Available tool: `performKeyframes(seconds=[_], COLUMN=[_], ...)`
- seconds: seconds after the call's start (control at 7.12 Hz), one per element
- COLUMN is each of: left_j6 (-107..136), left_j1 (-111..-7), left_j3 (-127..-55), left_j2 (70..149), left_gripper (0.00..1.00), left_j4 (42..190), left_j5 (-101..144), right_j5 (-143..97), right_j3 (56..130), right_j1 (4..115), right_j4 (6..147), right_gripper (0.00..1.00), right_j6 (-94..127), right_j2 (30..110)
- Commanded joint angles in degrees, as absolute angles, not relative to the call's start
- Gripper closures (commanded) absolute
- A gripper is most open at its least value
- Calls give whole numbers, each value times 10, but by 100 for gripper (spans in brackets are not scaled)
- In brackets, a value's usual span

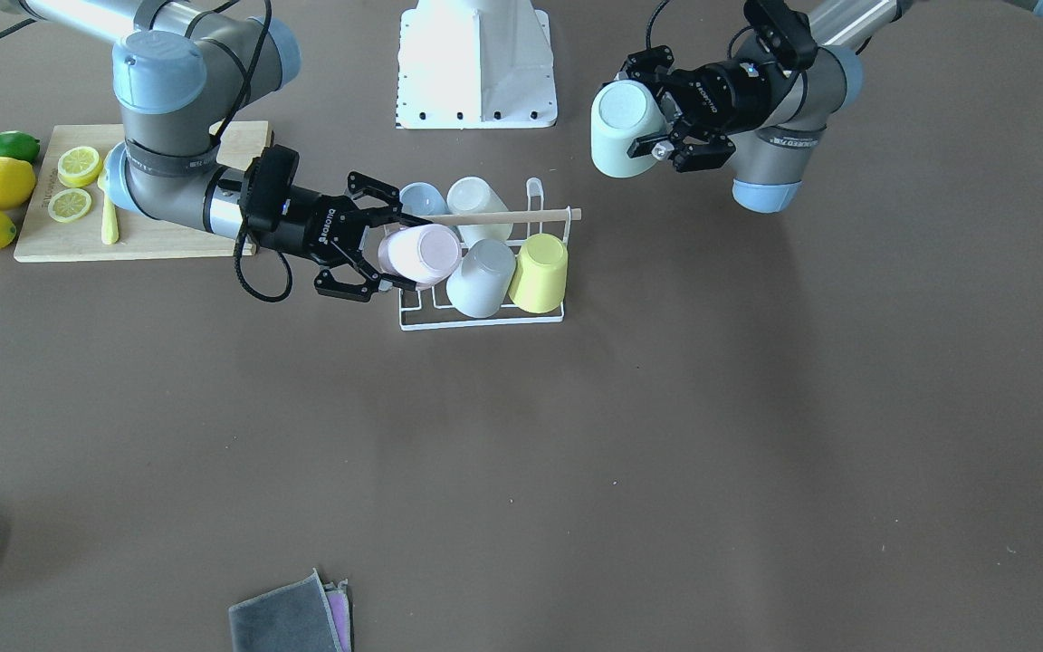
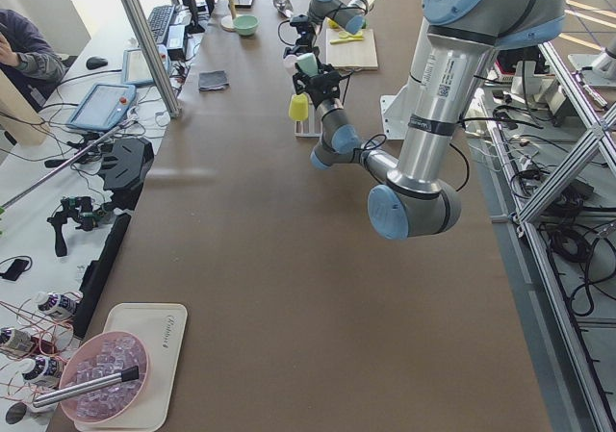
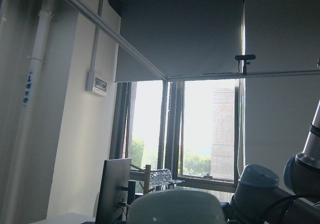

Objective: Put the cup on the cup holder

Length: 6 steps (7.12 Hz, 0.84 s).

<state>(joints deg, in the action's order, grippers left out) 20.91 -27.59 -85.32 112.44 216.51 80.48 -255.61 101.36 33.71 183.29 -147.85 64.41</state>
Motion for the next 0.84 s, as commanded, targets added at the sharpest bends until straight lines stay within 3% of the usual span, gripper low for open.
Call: performKeyframes(seconds=[0.0,0.7], left_j6=[176,129], left_j1=[-238,-181], left_j3=[-831,-809], left_j2=[1150,1154], left_gripper=[73,72], left_j4=[2181,2190], left_j5=[781,766], right_j5=[-2556,-2446], right_j3=[1014,1035], right_j1=[333,418], right_j4=[1833,1880], right_gripper=[0,0], right_j6=[-1477,-1352], right_j2=[644,689])
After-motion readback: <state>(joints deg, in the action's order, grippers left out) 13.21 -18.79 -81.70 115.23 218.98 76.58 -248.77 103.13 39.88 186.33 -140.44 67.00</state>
